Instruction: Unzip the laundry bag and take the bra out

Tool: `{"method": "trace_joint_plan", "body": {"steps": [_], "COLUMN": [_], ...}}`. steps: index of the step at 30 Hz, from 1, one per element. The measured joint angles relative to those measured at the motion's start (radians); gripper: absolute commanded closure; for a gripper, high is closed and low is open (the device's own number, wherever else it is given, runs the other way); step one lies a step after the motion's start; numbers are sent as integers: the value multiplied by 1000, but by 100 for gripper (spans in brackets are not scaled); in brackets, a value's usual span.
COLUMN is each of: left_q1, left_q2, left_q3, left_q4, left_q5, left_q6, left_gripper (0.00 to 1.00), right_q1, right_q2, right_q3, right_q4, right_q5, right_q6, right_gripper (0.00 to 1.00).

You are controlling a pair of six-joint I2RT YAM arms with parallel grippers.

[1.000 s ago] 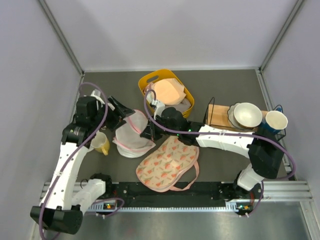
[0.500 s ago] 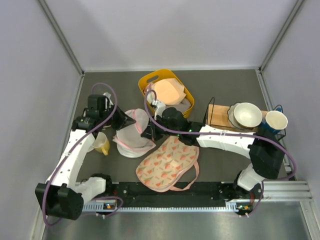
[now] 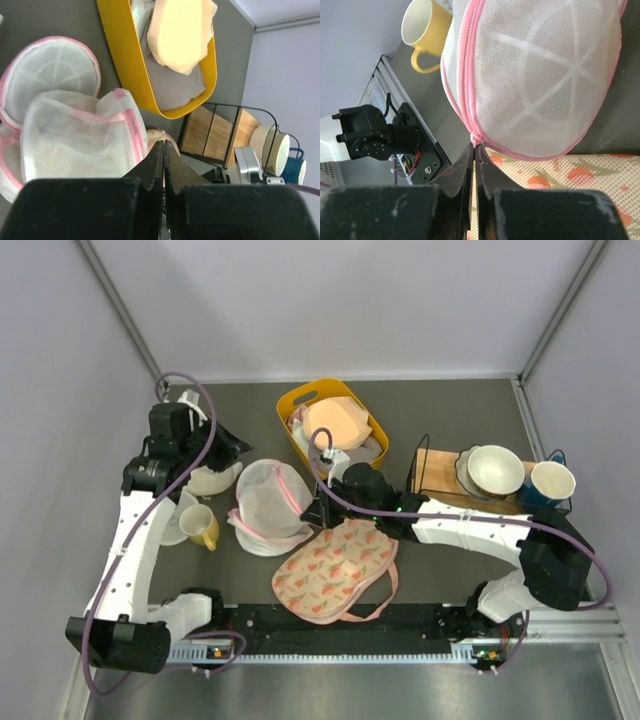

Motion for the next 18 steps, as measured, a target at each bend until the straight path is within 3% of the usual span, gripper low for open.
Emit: {"method": "trace_joint_plan", "body": {"steps": [4,5,9,18], "left_q1": [-13,-20,-45,-191], "left_q2": [-5,-14,-71,-17], "left_q3": [-20,-41,-140,-183], "left_q4": [-2,-2,-24,-12], "left_q5": [34,38,36,-12], "left_q6": [0,-6,-24,-43], "left_gripper": [28,23,13,22], "right_q1": [0,-1,-1,-1], "right_q2": [2,5,25,65], "right_q3": [3,6,30,56], "right_q4": [2,1,5,11], "right_q5": [-8,-11,-24,-38], "right_q6": [-1,-1,-6,-8], "right_gripper": [100,100,100,100]}}
